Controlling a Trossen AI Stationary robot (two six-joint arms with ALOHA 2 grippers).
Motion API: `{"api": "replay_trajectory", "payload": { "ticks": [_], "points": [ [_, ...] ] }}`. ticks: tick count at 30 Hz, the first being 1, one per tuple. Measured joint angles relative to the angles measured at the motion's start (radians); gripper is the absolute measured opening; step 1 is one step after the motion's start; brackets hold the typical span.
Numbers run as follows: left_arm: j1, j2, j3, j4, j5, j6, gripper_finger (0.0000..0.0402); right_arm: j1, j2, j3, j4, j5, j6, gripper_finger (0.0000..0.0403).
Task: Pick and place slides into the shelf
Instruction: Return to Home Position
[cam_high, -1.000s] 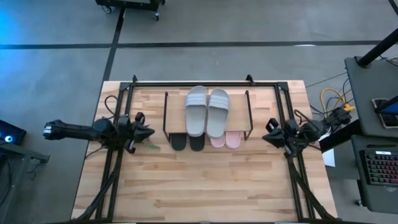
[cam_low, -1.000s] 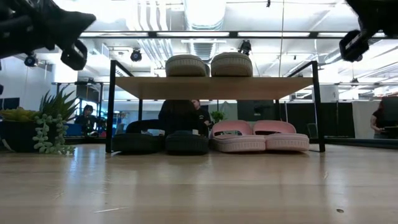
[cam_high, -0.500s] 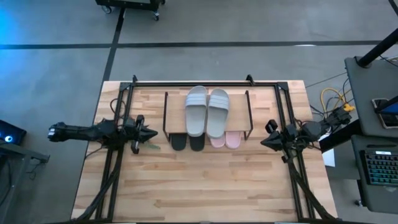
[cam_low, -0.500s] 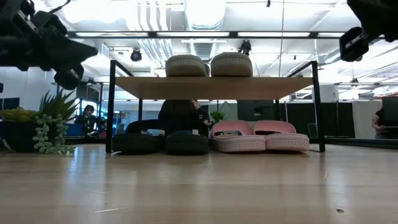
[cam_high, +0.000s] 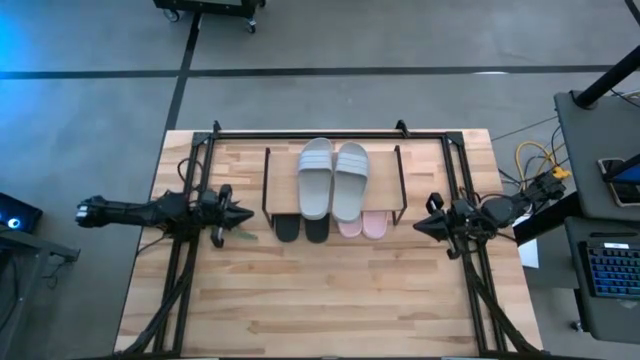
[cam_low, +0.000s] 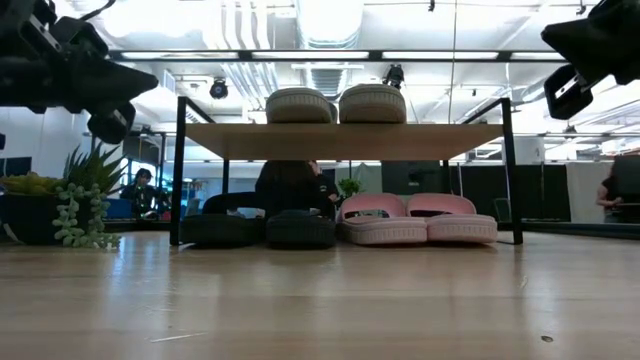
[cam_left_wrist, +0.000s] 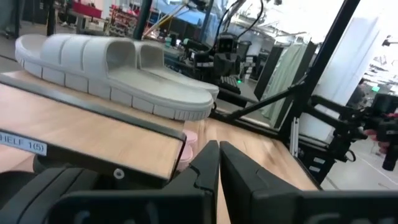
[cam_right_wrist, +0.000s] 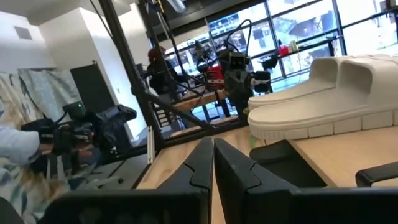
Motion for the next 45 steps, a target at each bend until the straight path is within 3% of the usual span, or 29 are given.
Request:
{"api": "replay_trajectory", "payload": {
  "ticks": [6,13,29,32,38,45],
  "points": [
    [0.0,-0.015,0.0,0.025,0.001,0.001,0.0,0.0,0.0,0.0,0.009,-0.006,0.045,0.0008],
    [0.0,0.003,-0.001,-0.008,0.002,0.027,0.0,0.0,0.0,0.001,-0.024,-0.144,-0.051,0.0008],
    [0.0,0.04,0.0,-0.048,0.061,0.12,0.0,0.0,-0.002,0.001,-0.106,-0.207,-0.065,0.0008],
    [0.0,0.04,0.0,-0.046,0.031,0.14,0.0,0.0,-0.002,0.001,-0.113,-0.199,-0.099,0.0008],
    [0.0,0.05,-0.001,-0.028,-0.001,0.132,0.0,-0.02,0.004,0.002,-0.113,-0.07,-0.22,0.0008],
    [0.0,0.04,0.002,-0.007,-0.003,0.132,0.0,-0.1,0.025,0.002,-0.112,-0.05,-0.251,0.0008]
  ]
}}
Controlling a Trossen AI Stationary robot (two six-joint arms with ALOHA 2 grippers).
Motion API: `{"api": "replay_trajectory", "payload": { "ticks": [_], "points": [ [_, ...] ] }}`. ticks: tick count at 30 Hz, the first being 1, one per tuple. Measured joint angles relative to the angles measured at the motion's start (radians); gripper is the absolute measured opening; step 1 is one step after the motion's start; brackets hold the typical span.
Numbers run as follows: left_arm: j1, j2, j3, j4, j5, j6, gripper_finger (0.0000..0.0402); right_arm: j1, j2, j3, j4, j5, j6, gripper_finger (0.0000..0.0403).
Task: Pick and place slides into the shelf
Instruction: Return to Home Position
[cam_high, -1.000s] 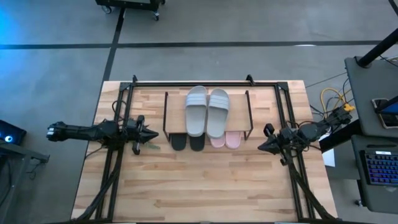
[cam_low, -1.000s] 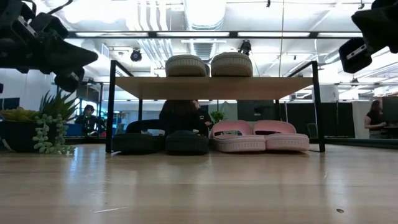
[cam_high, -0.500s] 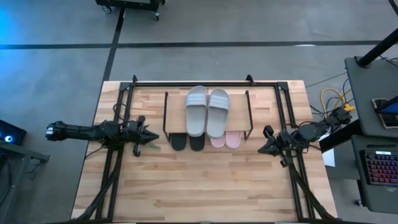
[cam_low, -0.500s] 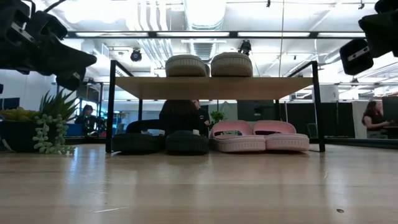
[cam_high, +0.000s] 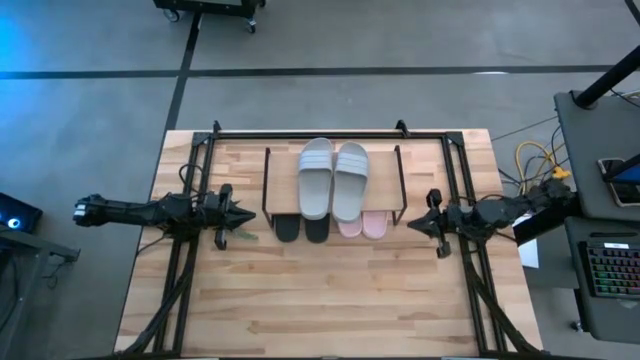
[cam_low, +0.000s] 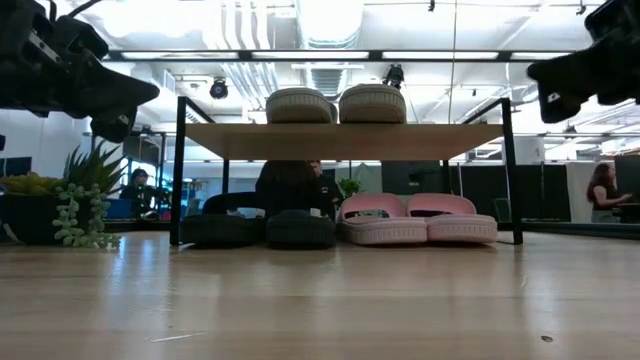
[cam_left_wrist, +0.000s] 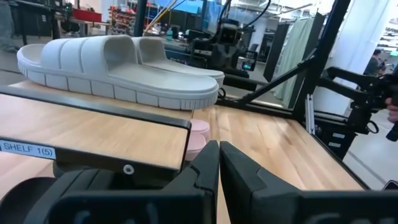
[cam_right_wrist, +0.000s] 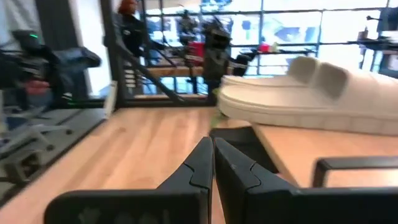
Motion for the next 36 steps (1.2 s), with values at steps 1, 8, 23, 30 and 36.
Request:
{"api": "replay_trajectory", "payload": {
  "ticks": [1,8,23,30,36],
  "points": [
    [0.0,-0.001,0.0,0.001,0.0,0.0,0.0,-0.019,0.01,0.0,0.0,0.0,0.002,0.0008],
    [0.0,-0.001,-0.002,0.005,0.001,0.0,0.0,-0.211,0.071,0.0,-0.024,-0.183,0.067,0.0008],
    [0.0,0.001,-0.002,0.006,0.004,0.0,0.0,-0.446,0.072,0.0,0.001,-0.533,0.109,0.0008],
    [0.0,0.001,-0.002,0.005,0.004,0.0,0.0,-0.348,0.079,-0.001,-0.011,-0.48,0.151,0.0008],
    [0.0,0.002,-0.002,0.006,0.003,0.0,0.0,-0.329,0.078,-0.001,-0.013,-0.452,0.138,0.0008]
  ]
}}
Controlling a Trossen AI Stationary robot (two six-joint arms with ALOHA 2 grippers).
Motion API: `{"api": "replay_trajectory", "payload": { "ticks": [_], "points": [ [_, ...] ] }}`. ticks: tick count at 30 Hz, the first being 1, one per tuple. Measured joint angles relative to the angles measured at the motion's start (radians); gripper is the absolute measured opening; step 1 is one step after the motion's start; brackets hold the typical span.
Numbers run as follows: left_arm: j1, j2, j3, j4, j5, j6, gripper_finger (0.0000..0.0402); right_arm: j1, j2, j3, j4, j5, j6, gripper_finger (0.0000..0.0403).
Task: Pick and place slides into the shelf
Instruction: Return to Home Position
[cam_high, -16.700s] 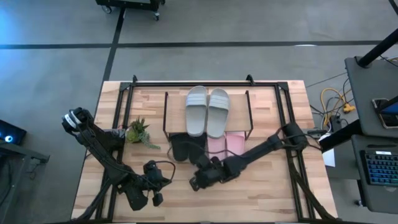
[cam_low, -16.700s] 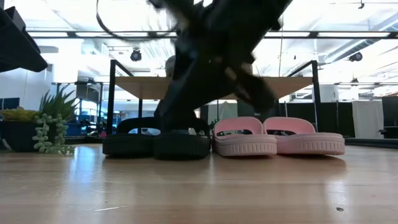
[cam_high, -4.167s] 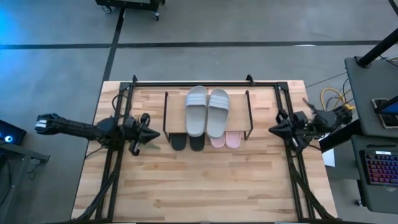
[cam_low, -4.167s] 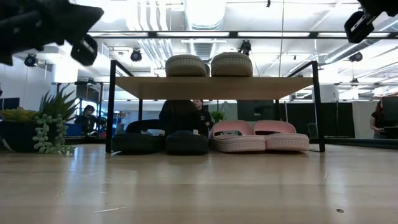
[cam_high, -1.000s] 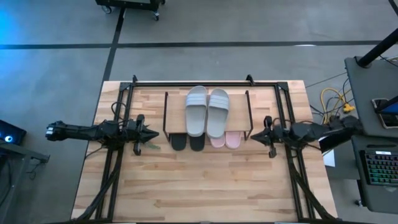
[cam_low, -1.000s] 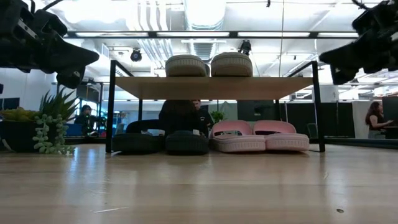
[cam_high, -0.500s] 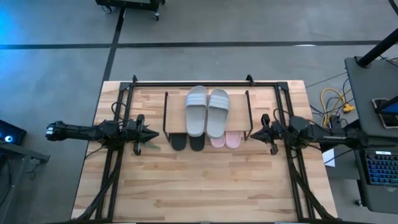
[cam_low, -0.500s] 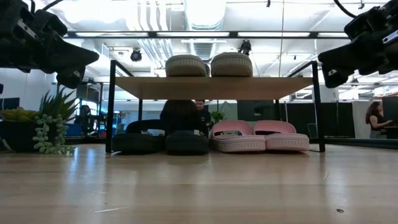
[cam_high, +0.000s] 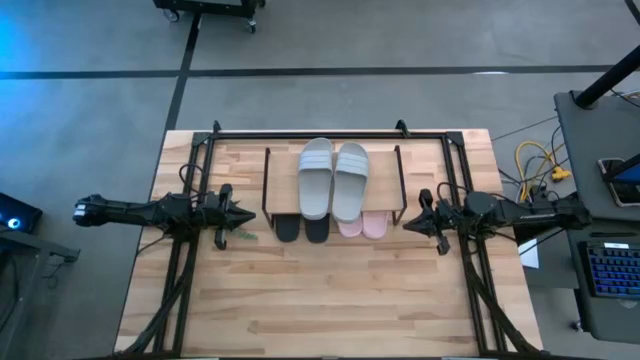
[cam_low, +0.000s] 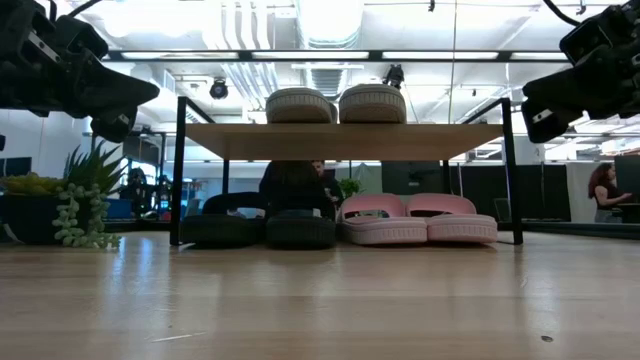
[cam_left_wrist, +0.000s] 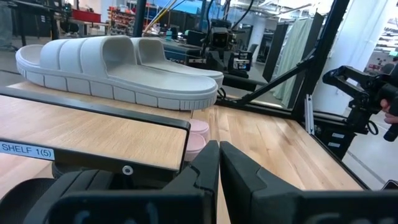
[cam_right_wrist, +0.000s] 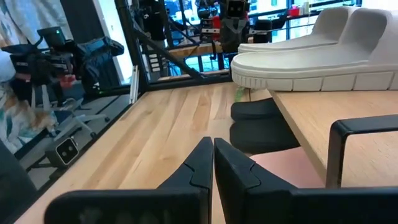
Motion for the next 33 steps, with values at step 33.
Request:
{"api": "replay_trajectory", "payload": {
  "ticks": [33],
  "points": [
    [0.0,0.005,-0.002,0.0,-0.061,0.0,0.0,0.001,0.001,0.0,-0.005,0.008,-0.025,0.0009]
  ]
}}
